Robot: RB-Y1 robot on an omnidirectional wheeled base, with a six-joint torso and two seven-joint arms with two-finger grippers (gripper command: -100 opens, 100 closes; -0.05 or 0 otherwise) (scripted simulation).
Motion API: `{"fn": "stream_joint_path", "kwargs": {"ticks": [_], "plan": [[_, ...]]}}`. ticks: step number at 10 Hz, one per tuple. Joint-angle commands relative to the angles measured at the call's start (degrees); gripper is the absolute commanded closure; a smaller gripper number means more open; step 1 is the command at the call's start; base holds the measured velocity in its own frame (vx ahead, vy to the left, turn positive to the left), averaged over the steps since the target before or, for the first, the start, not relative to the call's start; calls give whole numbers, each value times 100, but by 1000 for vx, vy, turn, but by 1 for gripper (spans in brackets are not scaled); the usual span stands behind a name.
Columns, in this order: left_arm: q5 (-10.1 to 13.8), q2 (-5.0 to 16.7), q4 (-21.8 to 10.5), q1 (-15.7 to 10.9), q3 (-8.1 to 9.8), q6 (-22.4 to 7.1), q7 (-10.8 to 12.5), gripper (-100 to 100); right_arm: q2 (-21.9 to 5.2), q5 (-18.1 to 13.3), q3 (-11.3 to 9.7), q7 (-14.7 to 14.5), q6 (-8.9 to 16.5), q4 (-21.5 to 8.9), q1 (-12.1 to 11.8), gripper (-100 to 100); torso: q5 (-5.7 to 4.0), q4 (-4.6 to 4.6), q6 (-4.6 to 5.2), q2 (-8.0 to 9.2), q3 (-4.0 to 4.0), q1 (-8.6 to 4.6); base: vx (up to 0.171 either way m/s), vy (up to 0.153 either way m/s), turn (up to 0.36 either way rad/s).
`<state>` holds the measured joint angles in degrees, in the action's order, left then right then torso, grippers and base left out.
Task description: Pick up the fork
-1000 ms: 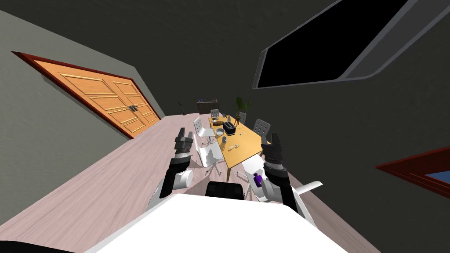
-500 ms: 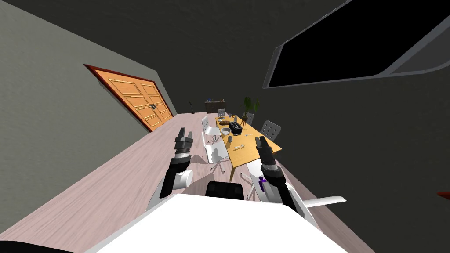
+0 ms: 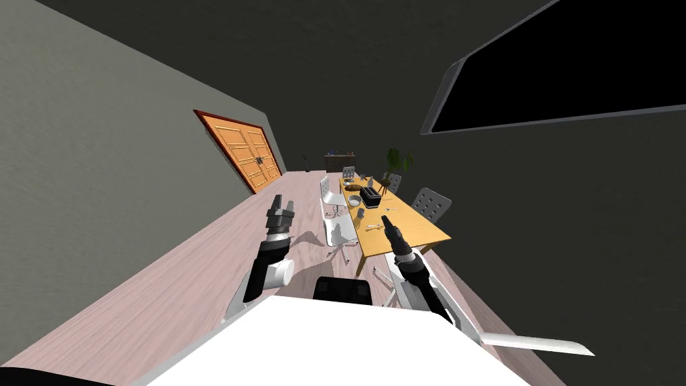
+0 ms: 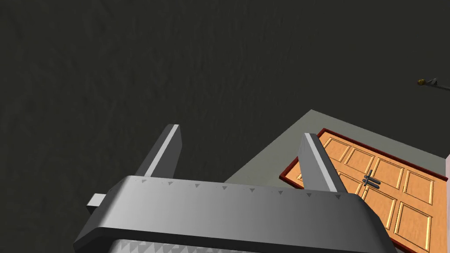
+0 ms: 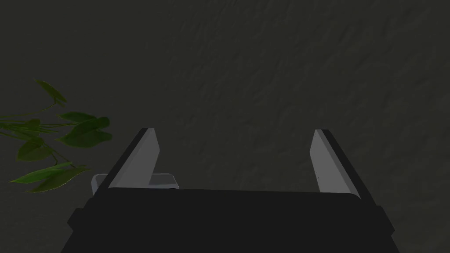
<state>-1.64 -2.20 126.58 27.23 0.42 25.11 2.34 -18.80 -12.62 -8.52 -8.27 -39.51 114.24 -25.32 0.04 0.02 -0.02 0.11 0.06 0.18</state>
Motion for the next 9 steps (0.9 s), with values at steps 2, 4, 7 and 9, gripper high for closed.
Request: {"fn": "stream_joint_path", "kwargs": {"ticks": [2, 4, 7, 9], "plan": [[0, 0, 0, 0, 0, 0, 0, 0, -478, -215, -205, -421, 17, -442, 171, -100, 0, 0, 0, 0, 0, 0, -29, 60, 361], [0, 0, 0, 0, 0, 0, 0, 0, -829, -387, -388, -738, -17, -890, 272, -100, 0, -1, 1, -5, -3, -1, -4, 56, 331], [0, 1, 0, 1, 1, 0, 0, 0, -1068, -473, -486, -987, -27, -1133, 321, -100, -2, -2, 3, -9, -5, -10, 7, 32, 137], [0, 1, 0, 1, 1, 0, 0, 0, -1257, -557, -586, -1192, -31, -1389, 369, -100, -2, -2, 3, -11, -6, -13, 12, 24, 176]]}}
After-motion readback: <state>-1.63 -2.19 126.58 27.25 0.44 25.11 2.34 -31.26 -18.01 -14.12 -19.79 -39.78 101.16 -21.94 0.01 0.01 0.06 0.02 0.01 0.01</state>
